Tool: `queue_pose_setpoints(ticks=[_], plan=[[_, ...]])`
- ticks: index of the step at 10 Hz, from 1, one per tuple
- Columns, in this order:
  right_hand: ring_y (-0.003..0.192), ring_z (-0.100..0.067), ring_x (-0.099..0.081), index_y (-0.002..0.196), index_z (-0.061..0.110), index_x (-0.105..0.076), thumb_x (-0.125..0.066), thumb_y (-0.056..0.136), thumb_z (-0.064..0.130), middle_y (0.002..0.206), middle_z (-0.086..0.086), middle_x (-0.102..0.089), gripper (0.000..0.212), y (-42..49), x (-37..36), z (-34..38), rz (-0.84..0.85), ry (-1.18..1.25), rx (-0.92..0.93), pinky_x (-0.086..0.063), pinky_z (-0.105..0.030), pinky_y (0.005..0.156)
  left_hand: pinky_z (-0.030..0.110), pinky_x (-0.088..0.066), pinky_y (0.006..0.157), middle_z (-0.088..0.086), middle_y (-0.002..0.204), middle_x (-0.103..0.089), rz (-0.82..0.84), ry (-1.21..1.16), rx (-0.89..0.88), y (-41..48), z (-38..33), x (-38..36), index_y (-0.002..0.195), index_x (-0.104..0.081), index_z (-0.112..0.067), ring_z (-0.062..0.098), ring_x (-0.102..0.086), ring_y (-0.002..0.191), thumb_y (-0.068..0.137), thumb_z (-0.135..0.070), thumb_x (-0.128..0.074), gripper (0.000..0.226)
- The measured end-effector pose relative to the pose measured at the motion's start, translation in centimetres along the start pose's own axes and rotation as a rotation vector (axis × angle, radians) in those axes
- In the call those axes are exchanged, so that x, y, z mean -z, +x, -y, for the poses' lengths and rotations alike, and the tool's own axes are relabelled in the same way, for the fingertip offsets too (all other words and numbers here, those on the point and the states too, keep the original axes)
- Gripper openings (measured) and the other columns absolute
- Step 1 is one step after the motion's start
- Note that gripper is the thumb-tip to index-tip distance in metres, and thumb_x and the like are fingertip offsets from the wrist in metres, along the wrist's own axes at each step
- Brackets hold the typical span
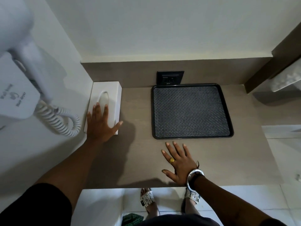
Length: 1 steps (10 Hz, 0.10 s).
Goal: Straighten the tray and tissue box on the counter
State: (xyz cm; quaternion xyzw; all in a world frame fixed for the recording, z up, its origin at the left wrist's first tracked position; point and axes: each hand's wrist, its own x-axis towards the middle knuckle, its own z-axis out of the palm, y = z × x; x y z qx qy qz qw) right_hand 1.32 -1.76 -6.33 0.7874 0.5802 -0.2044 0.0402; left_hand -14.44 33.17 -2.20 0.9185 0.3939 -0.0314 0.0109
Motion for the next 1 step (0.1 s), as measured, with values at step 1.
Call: queue_pose_setpoints(ticks=[1], plan=[[0.148, -0.034, -0.02, 0.152, 0.028, -0.031, -0.03, 0.09, 0.072, 0.162, -0.005, -0.021, 0.076, -0.53, 0.39, 0.47, -0.027, 0.034, -0.025, -0.016, -0.062, 0.117, 0.059, -0.015, 0.12, 0.025, 0.161, -0.023, -0.048, -0.03, 0.037, -0.59, -0.75, 0.42, 0.156, -0.025, -0.009, 0.041, -0.025, 0.15, 0.077, -0.088, -0.01, 0.113]])
